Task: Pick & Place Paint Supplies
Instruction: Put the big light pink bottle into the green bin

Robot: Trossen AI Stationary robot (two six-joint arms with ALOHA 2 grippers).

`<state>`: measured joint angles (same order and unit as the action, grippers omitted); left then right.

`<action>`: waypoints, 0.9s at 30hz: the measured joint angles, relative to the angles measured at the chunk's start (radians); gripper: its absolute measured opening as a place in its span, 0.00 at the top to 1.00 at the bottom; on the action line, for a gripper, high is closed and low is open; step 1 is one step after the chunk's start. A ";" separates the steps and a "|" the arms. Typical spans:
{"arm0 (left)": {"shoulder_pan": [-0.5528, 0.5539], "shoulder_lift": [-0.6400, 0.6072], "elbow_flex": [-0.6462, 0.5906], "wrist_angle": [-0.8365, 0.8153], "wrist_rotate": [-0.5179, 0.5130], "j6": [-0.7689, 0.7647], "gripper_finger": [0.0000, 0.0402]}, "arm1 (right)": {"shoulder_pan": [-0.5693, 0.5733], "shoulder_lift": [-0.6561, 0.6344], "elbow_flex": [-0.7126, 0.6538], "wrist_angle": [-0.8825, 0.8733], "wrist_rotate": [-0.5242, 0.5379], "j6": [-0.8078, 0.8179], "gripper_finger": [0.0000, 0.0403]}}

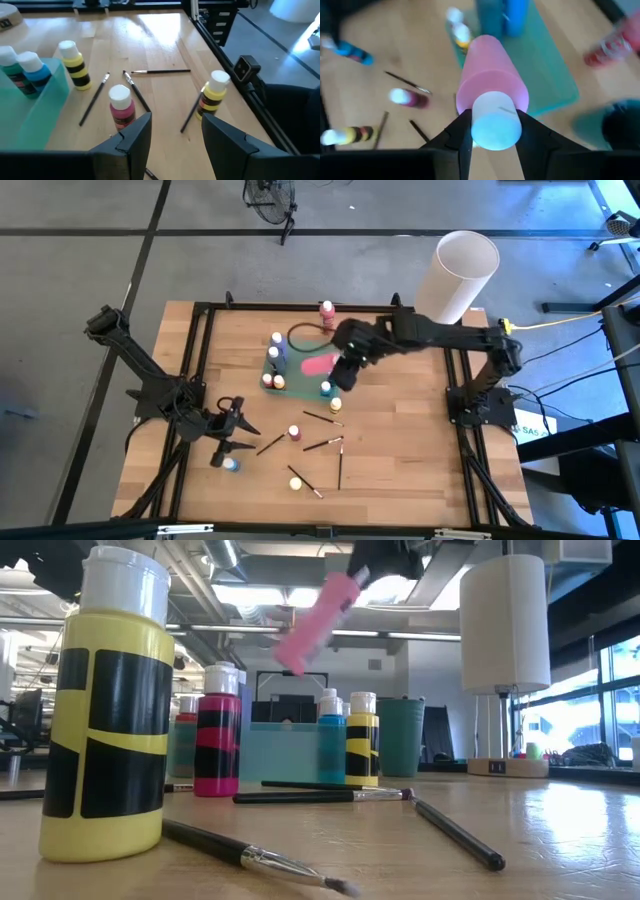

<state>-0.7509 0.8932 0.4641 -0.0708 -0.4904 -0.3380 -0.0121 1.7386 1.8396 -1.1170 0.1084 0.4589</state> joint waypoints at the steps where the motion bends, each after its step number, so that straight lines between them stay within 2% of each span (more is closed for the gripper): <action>1: 0.000 0.000 0.000 0.000 -0.009 0.003 0.58 | -0.013 0.019 0.024 -0.040 -0.004 0.007 0.70; 4: 0.000 0.000 0.000 0.003 -0.037 0.011 0.58 | -0.044 0.078 0.107 -0.137 0.029 0.031 0.70; 13: 0.000 0.000 0.000 0.001 -0.048 0.030 0.58 | -0.129 0.229 0.320 -0.279 0.001 0.027 0.70; 27: 0.000 0.006 0.000 -0.030 -0.022 0.033 0.58 | -0.193 0.367 0.331 -0.338 -0.010 0.021 0.70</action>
<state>-0.7506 0.8991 0.4641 -0.1010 -0.5129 -0.3052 -0.2048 2.1052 2.1704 -1.4555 0.0984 0.4803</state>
